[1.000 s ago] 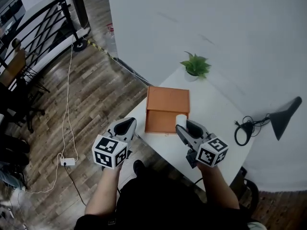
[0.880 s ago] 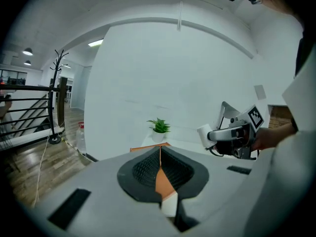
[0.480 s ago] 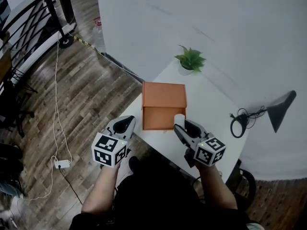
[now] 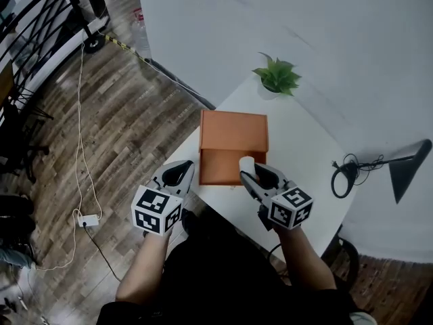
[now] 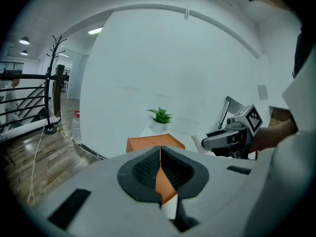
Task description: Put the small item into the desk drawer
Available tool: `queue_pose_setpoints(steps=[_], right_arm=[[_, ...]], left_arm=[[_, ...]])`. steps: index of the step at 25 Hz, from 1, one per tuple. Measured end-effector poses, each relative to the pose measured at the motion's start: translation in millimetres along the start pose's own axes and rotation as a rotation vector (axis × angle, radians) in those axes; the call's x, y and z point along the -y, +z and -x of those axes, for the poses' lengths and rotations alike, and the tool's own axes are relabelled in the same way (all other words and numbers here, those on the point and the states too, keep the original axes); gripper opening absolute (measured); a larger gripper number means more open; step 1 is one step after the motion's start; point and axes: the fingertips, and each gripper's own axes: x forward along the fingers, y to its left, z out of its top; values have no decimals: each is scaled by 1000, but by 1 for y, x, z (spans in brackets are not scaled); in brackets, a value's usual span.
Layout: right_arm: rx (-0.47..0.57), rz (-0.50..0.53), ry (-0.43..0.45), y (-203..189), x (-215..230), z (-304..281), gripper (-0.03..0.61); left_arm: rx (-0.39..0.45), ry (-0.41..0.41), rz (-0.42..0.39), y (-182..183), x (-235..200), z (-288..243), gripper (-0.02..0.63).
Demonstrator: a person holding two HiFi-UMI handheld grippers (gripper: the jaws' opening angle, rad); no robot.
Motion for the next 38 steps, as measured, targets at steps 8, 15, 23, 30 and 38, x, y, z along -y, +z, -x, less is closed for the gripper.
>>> queue_pose_setpoints(steps=[8,15,23,30,38], right_arm=[[-122,28,45,-30,21,-36,163],[-231,107,63,-53,27,-62,163],[-393,243,105,-87,29,-89,163],[-496,316,156,-98,18,-110,164],[-577,374,118,-120,26,-121,164]], left_arm=[[-38,8,56,-19,-9,-29,14],[-53,19,90,-36,-21,-40,14],[-60,35,140,-55,-27,-44,14],[-48,77,157,-56,-42,-24,14],[-41,82,168,-59,-46,-16,14]])
